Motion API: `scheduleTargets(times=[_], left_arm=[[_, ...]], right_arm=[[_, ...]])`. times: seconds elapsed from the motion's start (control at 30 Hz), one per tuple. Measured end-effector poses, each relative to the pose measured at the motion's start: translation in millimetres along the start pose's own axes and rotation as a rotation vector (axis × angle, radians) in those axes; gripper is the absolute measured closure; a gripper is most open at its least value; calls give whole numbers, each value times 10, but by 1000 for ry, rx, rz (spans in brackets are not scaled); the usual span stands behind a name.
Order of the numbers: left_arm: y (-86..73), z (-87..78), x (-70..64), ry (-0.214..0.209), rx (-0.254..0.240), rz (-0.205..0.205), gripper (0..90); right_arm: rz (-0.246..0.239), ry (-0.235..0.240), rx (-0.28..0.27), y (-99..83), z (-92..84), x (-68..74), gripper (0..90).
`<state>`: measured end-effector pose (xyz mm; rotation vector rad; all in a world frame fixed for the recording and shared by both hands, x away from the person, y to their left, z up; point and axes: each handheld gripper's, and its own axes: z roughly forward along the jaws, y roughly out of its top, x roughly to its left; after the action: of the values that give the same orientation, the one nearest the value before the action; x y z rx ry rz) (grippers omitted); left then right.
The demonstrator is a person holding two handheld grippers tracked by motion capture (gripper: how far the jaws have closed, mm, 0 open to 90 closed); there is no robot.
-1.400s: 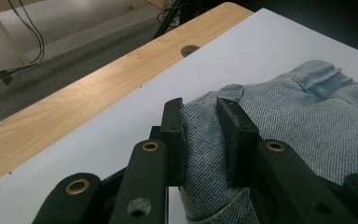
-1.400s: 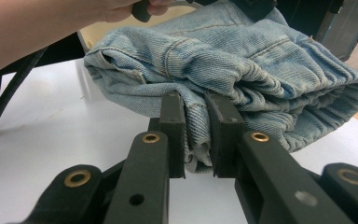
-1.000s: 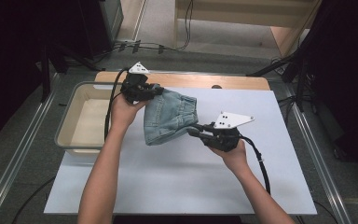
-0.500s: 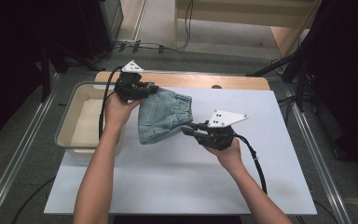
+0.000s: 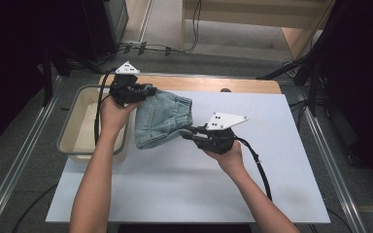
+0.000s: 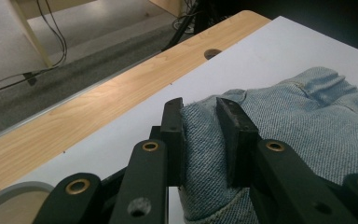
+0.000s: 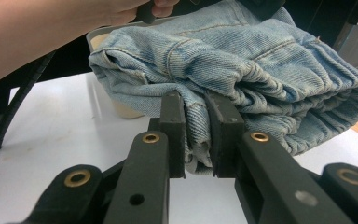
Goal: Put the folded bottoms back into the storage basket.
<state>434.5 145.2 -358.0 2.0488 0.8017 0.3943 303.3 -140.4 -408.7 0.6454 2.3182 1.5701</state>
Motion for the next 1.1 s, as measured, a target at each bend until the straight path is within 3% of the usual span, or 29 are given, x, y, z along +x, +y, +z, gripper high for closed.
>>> scheduleTargets(times=[1.1], left_arm=[[-97,-303,233,64,-29,-23,738]], right_arm=[[-29,37,-7,250,364,141,772]])
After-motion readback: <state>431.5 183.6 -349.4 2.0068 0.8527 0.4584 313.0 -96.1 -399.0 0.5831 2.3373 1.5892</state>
